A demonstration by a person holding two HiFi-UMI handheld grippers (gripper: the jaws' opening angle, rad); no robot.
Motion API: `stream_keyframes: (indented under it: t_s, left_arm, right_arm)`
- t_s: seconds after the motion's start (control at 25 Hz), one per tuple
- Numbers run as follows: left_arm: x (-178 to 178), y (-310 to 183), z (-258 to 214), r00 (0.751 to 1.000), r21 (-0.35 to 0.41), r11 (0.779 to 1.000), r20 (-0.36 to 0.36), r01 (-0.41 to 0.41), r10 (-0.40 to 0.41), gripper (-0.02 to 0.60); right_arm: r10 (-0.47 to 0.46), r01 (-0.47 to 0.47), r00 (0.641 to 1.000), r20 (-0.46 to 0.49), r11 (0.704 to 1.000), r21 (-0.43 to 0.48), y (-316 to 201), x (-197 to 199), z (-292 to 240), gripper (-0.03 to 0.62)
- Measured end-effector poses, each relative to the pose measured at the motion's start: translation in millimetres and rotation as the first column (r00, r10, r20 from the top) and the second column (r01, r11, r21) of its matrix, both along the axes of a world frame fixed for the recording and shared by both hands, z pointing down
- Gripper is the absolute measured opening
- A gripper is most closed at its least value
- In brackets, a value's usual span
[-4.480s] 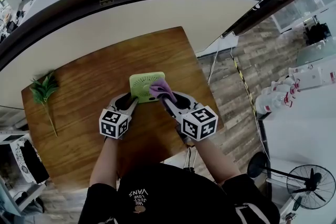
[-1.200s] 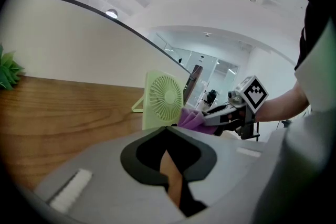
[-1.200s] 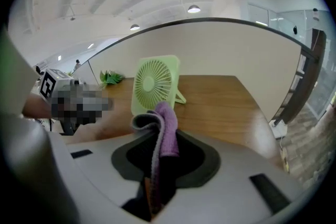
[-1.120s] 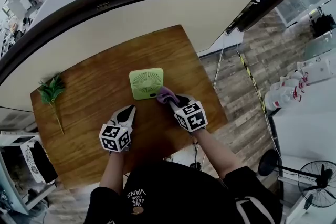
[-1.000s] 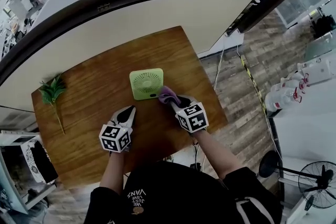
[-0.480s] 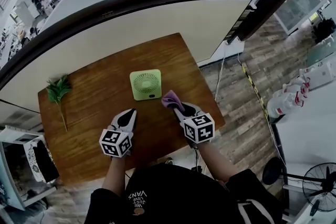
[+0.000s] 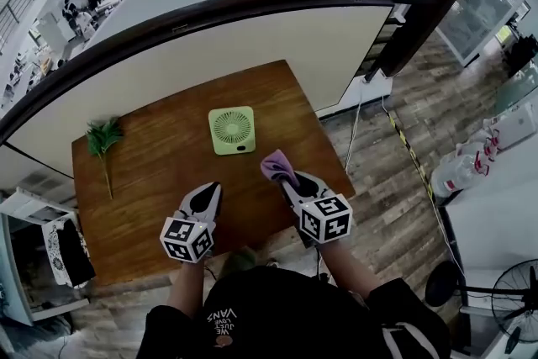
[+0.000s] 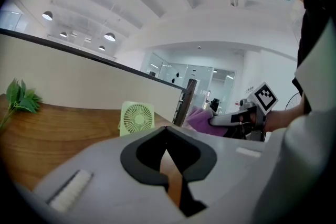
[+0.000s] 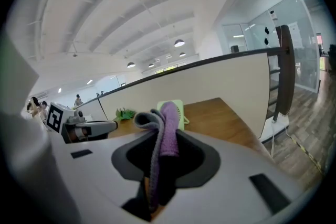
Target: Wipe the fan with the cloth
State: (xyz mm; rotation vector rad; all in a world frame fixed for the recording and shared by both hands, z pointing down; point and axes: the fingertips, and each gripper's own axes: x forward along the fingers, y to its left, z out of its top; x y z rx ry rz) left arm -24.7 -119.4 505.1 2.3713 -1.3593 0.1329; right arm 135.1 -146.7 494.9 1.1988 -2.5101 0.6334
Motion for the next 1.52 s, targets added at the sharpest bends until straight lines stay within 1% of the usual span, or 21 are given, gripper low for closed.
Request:
stream_keyframes:
  t_s: [0.2,0.4,0.68,1.12,1.52]
  left_arm:
    - [4,29,-9,0.999,0.02,0.999,-0.001,0.032,-0.032,0.011]
    - [10,58,-12,0.998,0.016,0.998,-0.016,0.056,-0.056,0.012]
    - [17,88,-18,0.997,0.025,0.997,0.007,0.079,-0.079,0.012]
    - [38,115,-32,0.996,0.058,0.995,0.022,0.085,-0.086,0.012]
    - [41,130,-34,0.996,0.09,0.992,0.031,0.086,-0.089,0.011]
  right_arm:
    - [-0.012,0.011,0.999,0.037,0.999,0.03,27,5,-12,0.097]
    - [-0.04,0.038,0.998,0.05,0.999,0.035,51,8,-15,0.097]
    - [-0.064,0.061,0.995,0.073,0.997,0.044,79,12,-20,0.097]
    - [-0.075,0.066,0.989,0.124,0.995,0.068,108,25,-34,0.097]
    - [-0.068,0.061,0.992,0.111,0.996,0.066,128,29,-27,0.097]
